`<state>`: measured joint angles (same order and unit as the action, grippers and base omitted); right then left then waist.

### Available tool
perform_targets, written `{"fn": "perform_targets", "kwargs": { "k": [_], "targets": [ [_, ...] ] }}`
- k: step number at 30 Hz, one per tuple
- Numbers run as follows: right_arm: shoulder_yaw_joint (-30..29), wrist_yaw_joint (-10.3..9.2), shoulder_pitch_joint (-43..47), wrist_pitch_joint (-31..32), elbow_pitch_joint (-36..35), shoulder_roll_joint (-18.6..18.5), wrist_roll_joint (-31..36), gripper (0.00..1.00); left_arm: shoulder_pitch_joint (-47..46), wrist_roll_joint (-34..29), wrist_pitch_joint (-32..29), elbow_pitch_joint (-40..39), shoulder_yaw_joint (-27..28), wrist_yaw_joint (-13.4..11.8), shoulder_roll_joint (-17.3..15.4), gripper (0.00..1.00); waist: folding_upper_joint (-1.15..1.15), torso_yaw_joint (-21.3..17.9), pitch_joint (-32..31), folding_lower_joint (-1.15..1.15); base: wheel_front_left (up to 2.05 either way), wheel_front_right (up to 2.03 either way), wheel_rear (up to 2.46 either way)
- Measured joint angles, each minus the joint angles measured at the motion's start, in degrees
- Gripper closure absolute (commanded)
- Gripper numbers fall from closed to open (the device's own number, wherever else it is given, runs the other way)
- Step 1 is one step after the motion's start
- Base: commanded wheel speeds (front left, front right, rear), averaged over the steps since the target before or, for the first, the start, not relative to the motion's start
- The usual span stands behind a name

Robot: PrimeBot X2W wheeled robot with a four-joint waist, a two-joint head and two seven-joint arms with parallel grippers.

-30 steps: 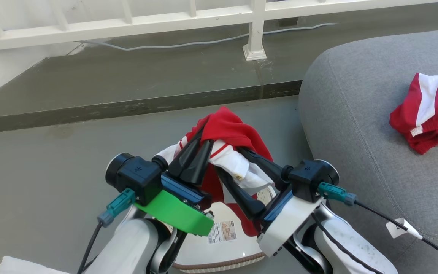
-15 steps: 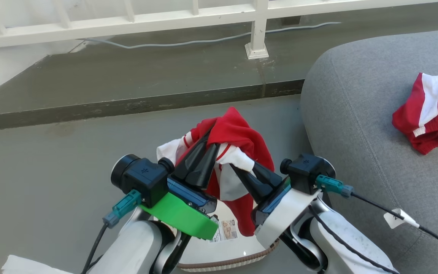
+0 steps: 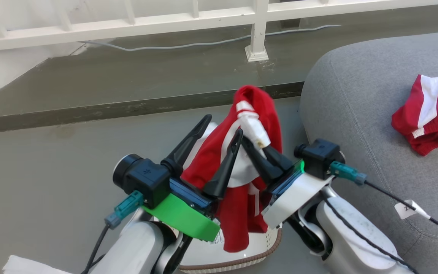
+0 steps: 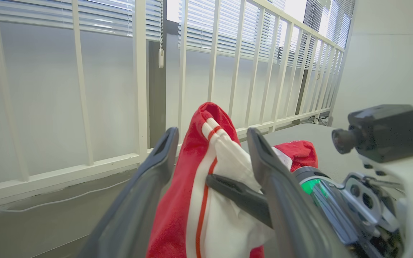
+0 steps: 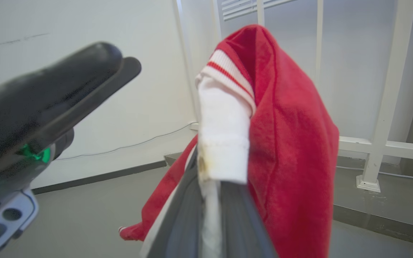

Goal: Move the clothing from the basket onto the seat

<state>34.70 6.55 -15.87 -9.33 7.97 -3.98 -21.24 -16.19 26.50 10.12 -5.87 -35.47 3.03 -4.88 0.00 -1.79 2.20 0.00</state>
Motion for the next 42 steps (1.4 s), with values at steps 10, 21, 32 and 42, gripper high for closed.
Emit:
{"fn": "perform_targets", "kwargs": {
  "k": [10, 21, 32, 42],
  "targets": [
    [-4.45, -1.0, -0.64, -1.23, 2.83, -0.74, -0.52, 1.0, 0.24, -0.57, -2.74, 0.66, -3.75, 1.0, -2.05, 0.0, 0.0, -0.32, -0.34, 0.0, 0.0, 0.0, 0.0],
    [-9.34, -3.47, -1.31, -2.24, 5.65, -3.09, -1.09, 1.0, 2.16, -2.59, -4.25, 1.02, -5.82, 1.07, -3.41, 0.0, 0.0, -2.4, 0.61, 0.0, 0.0, 0.0, 0.0],
    [-12.57, -5.16, -1.31, -3.25, 6.55, -3.61, -2.56, 1.0, 2.41, -3.57, -5.57, 0.44, -6.93, 1.05, -3.96, 0.0, 0.0, -6.73, 2.66, 0.0, 0.0, 0.0, 0.0],
    [-14.56, -5.75, -1.31, -3.82, 6.86, -3.31, -3.48, 1.0, 2.4, -4.1, -6.7, -0.55, -7.01, 1.05, -5.21, 0.0, 0.0, -11.83, 5.15, 0.0, 0.0, 0.0, 0.0]
  ]
}}
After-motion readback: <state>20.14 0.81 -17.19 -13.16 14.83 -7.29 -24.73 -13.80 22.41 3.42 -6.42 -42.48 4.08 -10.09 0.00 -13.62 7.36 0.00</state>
